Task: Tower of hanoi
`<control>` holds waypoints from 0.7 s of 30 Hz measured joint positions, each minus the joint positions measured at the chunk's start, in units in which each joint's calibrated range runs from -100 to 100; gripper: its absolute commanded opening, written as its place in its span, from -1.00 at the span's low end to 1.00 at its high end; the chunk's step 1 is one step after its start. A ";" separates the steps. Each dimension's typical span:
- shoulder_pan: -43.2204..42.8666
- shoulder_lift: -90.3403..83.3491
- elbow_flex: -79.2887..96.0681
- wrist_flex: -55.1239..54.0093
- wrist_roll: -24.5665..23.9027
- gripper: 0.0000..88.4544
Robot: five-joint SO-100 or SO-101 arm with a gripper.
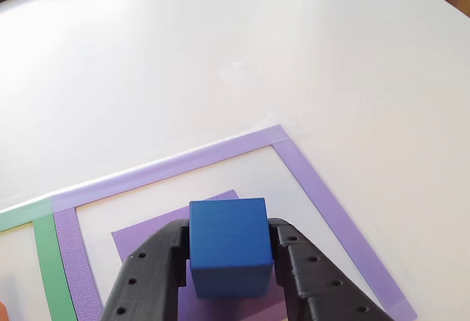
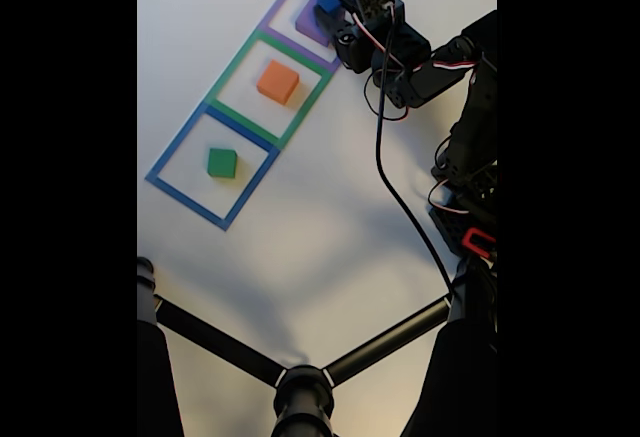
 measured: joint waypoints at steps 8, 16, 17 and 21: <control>0.00 0.59 -0.09 -0.56 0.38 -0.57; -0.40 -4.12 -0.17 4.94 0.38 -0.52; -0.80 -5.97 -0.34 7.34 0.38 -0.52; -1.40 -15.38 -2.32 20.26 0.38 -0.49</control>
